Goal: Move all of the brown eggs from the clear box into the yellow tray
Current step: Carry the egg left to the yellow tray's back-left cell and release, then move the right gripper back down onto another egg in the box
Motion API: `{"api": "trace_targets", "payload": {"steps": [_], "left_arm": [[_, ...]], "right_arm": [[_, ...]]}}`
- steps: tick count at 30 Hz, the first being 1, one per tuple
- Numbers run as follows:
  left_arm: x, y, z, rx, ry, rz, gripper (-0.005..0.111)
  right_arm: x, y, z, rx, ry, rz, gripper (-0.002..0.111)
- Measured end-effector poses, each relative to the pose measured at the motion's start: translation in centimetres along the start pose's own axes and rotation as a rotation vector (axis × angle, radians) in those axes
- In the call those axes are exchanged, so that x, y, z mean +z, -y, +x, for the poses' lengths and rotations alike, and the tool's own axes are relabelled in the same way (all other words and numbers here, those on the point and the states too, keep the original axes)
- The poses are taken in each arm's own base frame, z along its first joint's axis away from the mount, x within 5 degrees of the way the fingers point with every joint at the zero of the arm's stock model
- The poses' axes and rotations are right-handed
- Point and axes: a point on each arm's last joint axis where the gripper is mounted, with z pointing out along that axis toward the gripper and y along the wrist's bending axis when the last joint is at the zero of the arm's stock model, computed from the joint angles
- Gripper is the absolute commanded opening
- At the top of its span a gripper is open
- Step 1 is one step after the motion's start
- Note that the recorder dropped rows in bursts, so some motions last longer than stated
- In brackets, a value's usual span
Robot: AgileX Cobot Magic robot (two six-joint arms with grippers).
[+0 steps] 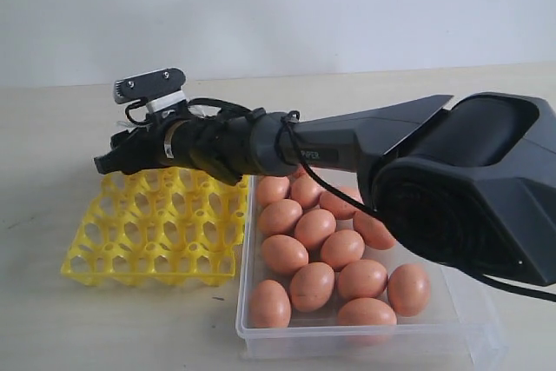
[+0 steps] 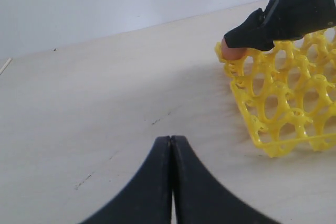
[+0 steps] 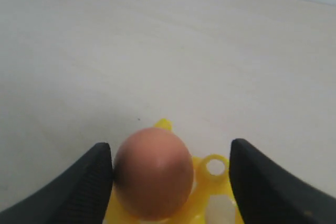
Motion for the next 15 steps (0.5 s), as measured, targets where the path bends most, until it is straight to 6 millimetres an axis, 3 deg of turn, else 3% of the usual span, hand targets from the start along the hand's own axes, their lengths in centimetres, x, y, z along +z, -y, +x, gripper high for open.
{"api": "trace_targets", "payload": {"steps": [4, 10, 15], "left_arm": [[0.0, 0.0, 0.0, 0.0, 0.0, 0.0, 0.0], [0.0, 0.0, 0.0, 0.0, 0.0, 0.0, 0.0], [0.0, 0.0, 0.0, 0.0, 0.0, 0.0, 0.0]], "right_arm": [[-2.5, -0.1, -3.4, -0.056, -0.052, 0.058, 0.062], [-9.9, -0.4, -9.6, -0.106, -0.244, 0.169, 0.06], [-16.0, 0.9, -10.8, -0.071, -0.539, 0.287, 0.06]]}}
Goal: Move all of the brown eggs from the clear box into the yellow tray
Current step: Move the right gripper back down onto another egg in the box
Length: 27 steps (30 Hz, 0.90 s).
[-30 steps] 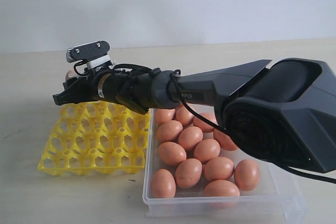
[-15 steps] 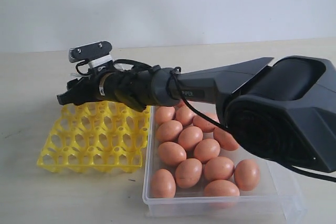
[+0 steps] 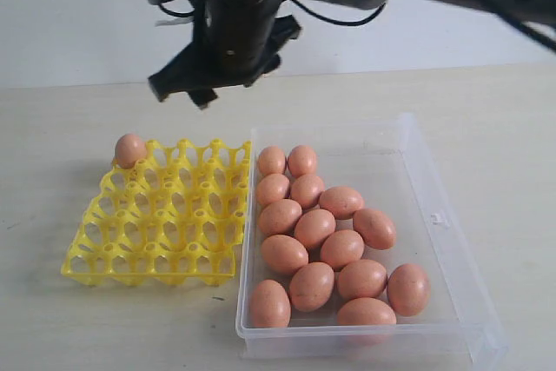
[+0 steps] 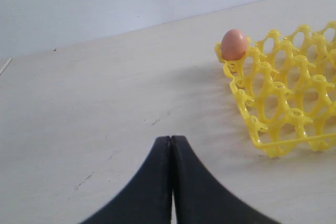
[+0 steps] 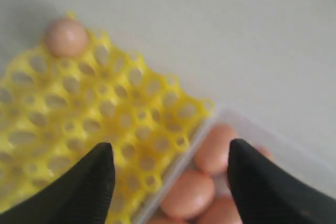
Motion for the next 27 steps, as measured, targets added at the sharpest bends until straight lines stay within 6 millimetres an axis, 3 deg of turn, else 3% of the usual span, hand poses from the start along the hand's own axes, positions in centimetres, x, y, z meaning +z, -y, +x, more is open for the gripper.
{"api": "trace_targets", "payload": {"steps": [7, 15, 19, 27], "left_arm": [[0.0, 0.0, 0.0, 0.0, 0.0, 0.0, 0.0], [0.0, 0.0, 0.0, 0.0, 0.0, 0.0, 0.0], [0.0, 0.0, 0.0, 0.0, 0.0, 0.0, 0.0], [0.0, 0.0, 0.0, 0.0, 0.0, 0.0, 0.0]], "right_arm": [[-2.3, 4.5, 5.9, 0.07, -0.211, 0.1, 0.06], [-2.1, 7.8, 12.7, 0.005, -0.308, 0.135, 0.06], [-1.2, 7.7, 14.4, -0.022, -0.363, 0.083, 0.06], [1.8, 6.9, 14.9, -0.037, -0.364, 0.025, 0.06]]}}
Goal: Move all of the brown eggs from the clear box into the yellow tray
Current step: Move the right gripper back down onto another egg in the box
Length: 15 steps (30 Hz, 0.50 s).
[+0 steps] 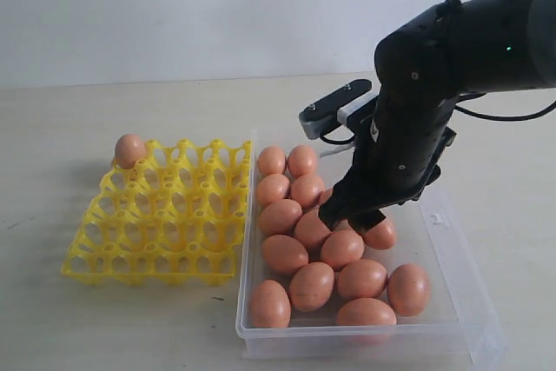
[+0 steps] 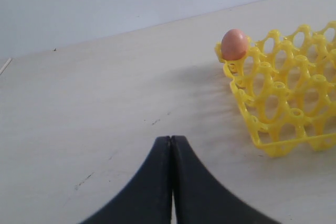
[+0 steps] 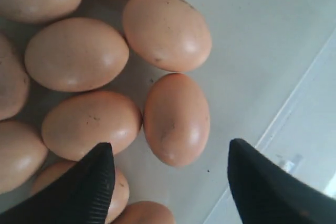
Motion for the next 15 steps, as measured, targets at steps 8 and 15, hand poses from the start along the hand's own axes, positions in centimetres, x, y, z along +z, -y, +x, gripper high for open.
{"api": "trace_targets", "payload": {"steps": [8, 15], "left_arm": [[0.0, 0.0, 0.0, 0.0, 0.0, 0.0, 0.0], [0.0, 0.0, 0.0, 0.0, 0.0, 0.0, 0.0]], "right_arm": [[2.9, 0.6, -0.2, 0.003, -0.038, 0.006, 0.06], [4.2, 0.4, -0.4, -0.006, -0.036, 0.003, 0.059]]}}
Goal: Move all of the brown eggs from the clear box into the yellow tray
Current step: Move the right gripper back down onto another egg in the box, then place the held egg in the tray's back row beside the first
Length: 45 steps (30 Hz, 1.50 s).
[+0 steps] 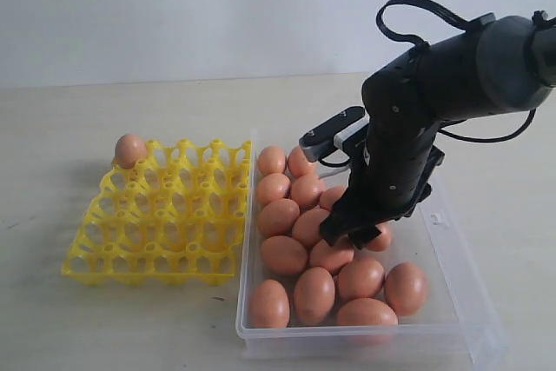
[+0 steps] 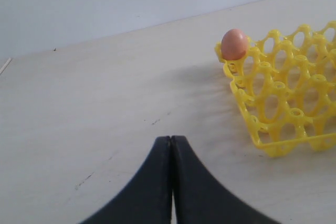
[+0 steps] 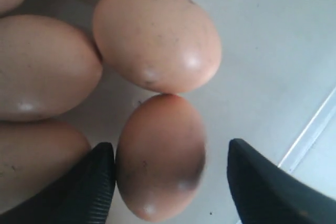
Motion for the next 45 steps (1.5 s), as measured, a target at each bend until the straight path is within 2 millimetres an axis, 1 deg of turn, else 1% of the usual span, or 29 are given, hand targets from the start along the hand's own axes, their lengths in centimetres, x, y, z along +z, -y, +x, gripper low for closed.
{"api": "trace_targets", "payload": {"steps": [1, 2, 4, 8, 13, 15, 17, 19, 22, 24, 26, 28, 30, 32, 33, 34, 35, 36, 37, 38, 39, 40, 42, 45], "left_arm": [[0.0, 0.0, 0.0, 0.0, 0.0, 0.0, 0.0], [0.0, 0.0, 0.0, 0.0, 0.0, 0.0, 0.0], [0.0, 0.0, 0.0, 0.0, 0.0, 0.0, 0.0], [0.0, 0.0, 0.0, 0.0, 0.0, 0.0, 0.0], [0.0, 0.0, 0.0, 0.0, 0.0, 0.0, 0.0], [0.0, 0.0, 0.0, 0.0, 0.0, 0.0, 0.0], [0.0, 0.0, 0.0, 0.0, 0.0, 0.0, 0.0], [0.0, 0.0, 0.0, 0.0, 0.0, 0.0, 0.0], [0.0, 0.0, 0.0, 0.0, 0.0, 0.0, 0.0], [0.0, 0.0, 0.0, 0.0, 0.0, 0.0, 0.0], [0.0, 0.0, 0.0, 0.0, 0.0, 0.0, 0.0], [0.0, 0.0, 0.0, 0.0, 0.0, 0.0, 0.0], [0.0, 0.0, 0.0, 0.0, 0.0, 0.0, 0.0], [0.0, 0.0, 0.0, 0.0, 0.0, 0.0, 0.0], [0.0, 0.0, 0.0, 0.0, 0.0, 0.0, 0.0], [0.0, 0.0, 0.0, 0.0, 0.0, 0.0, 0.0], [0.0, 0.0, 0.0, 0.0, 0.0, 0.0, 0.0], [0.0, 0.0, 0.0, 0.0, 0.0, 0.0, 0.0], [0.0, 0.0, 0.0, 0.0, 0.0, 0.0, 0.0], [0.0, 0.0, 0.0, 0.0, 0.0, 0.0, 0.0], [0.0, 0.0, 0.0, 0.0, 0.0, 0.0, 0.0], [0.0, 0.0, 0.0, 0.0, 0.0, 0.0, 0.0], [0.0, 0.0, 0.0, 0.0, 0.0, 0.0, 0.0], [0.0, 0.0, 0.0, 0.0, 0.0, 0.0, 0.0]], "right_arm": [[0.1, 0.0, 0.0, 0.0, 0.002, 0.0, 0.057], [0.2, 0.0, 0.0, -0.001, 0.002, -0.001, 0.053], [0.4, -0.1, -0.1, -0.002, -0.001, -0.002, 0.041], [0.6, -0.1, -0.1, -0.002, -0.003, -0.002, 0.001], [0.3, -0.1, -0.1, -0.001, 0.0, -0.001, 0.0], [-0.4, 0.0, 0.0, 0.002, 0.015, -0.002, 0.0], [-2.2, 0.2, -0.3, 0.002, 0.081, -0.004, 0.0], [-4.6, 0.3, -0.8, -0.007, 0.238, -0.021, 0.0], [-8.0, -0.2, -2.0, -0.018, 0.56, -0.067, 0.0], [-9.3, -0.9, -3.0, -0.033, 0.75, -0.076, 0.0], [-9.6, -1.9, -4.2, -0.054, 0.896, -0.068, 0.0], [-8.9, -2.9, -5.5, -0.076, 0.977, -0.058, 0.0], [-7.6, -4.0, -7.0, -0.102, 0.993, -0.061, 0.0], [-5.7, -5.3, -8.7, -0.143, 0.987, -0.066, 0.0], [-3.9, -6.6, -10.4, -0.167, 0.982, -0.082, 0.0], [-3.2, -7.1, -11.0, -0.17, 0.981, -0.094, 0.0], [-1.7, -8.0, -12.6, -0.163, 0.983, -0.119, 0.0], [-0.8, -8.2, -13.2, -0.15, 0.978, -0.132, 0.0], [0.2, -8.7, -14.5, -0.119, 0.99, -0.156, 0.0], [0.2, -8.7, -15.2, -0.102, 1.004, -0.165, 0.0], [1.0, -9.0, -16.2, -0.079, 1.012, -0.179, 0.0], [1.3, -9.2, -16.6, -0.072, 1.013, -0.185, 0.0], [2.4, -9.6, -17.6, -0.057, 0.991, -0.193, 0.0], [3.9, -10.4, -17.9, -0.06, 0.947, -0.196, 0.0]]}}
